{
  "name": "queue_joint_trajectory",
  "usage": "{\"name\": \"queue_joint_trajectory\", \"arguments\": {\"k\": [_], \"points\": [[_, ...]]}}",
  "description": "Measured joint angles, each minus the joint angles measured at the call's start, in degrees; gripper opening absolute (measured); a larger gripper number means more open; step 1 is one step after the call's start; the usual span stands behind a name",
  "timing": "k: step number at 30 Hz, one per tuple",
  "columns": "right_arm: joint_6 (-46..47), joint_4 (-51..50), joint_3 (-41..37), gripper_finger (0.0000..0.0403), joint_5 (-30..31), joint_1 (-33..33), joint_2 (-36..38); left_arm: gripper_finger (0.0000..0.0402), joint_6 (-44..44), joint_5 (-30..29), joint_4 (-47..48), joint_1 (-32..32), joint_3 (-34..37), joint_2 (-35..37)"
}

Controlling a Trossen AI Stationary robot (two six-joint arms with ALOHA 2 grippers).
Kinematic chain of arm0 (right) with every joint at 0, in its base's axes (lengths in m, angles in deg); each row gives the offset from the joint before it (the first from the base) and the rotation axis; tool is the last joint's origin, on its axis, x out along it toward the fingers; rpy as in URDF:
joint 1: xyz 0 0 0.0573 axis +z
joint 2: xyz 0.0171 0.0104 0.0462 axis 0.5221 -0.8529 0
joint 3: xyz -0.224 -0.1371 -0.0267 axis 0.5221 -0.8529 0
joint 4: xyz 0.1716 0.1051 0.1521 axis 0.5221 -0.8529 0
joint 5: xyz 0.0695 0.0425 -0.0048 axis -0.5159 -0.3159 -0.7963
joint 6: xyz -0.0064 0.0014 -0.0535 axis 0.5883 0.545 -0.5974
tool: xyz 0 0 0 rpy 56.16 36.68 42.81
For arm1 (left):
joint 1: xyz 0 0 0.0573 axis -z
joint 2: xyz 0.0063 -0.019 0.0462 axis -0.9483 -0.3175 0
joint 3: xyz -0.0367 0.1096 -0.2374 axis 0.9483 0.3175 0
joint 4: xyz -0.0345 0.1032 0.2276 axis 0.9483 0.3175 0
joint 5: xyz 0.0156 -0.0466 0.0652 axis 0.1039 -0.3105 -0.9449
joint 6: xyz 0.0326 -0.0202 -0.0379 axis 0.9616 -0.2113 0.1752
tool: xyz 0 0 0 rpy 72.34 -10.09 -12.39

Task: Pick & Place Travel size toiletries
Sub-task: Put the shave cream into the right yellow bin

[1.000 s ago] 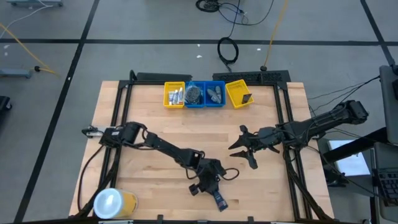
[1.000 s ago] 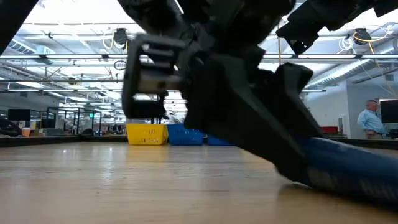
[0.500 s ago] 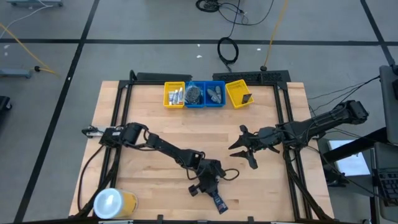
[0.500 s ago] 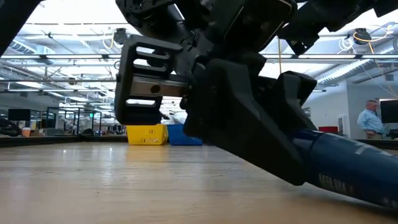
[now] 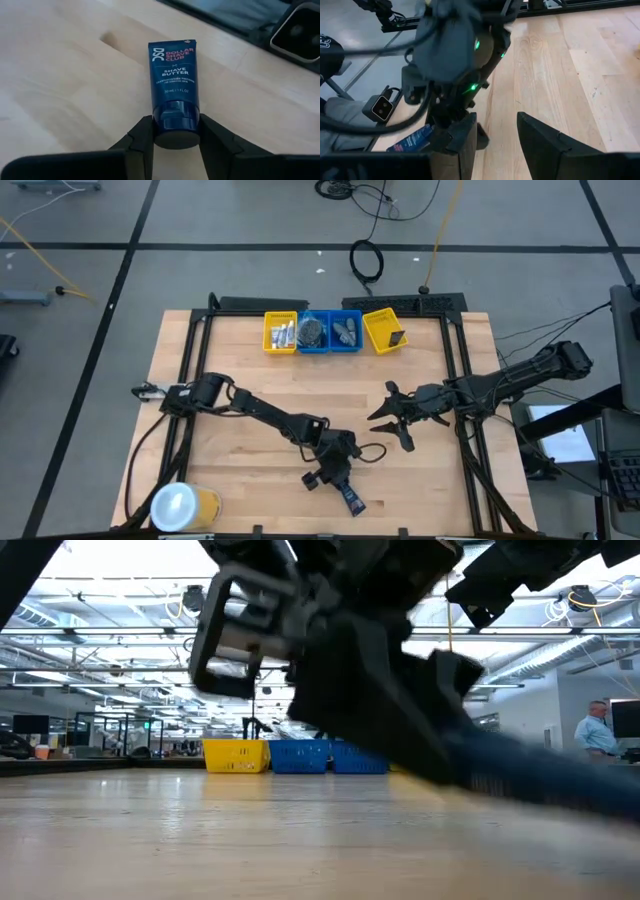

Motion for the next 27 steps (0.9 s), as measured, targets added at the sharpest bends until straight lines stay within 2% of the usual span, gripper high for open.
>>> {"name": "queue_joint_trajectory", "arguments": {"k": [5, 11, 18, 27], "points": [[0.0, -0.44, 0.0, 0.0132, -0.01, 0.0, 0.0, 0.011, 0.08, -3.42, 3.22, -0.45, 0.0, 4.48], [0.0, -0.28, 0.0, 0.0132, -0.2, 0.02, -0.02, 0.011, 0.43, -13.49, 6.89, -0.7, 0.01, 9.28], [-0.16, 0.1, 0.0, 0.0132, -0.24, 0.02, 0.0, 0.011, -2.16, -22.29, 10.95, -1.96, -0.01, 14.22], [1.41, 0.06, 0.0, 0.0132, -0.26, 0.02, 0.0, 0.011, -5.23, -37.09, 22.73, -1.87, -0.01, 20.39]]}}
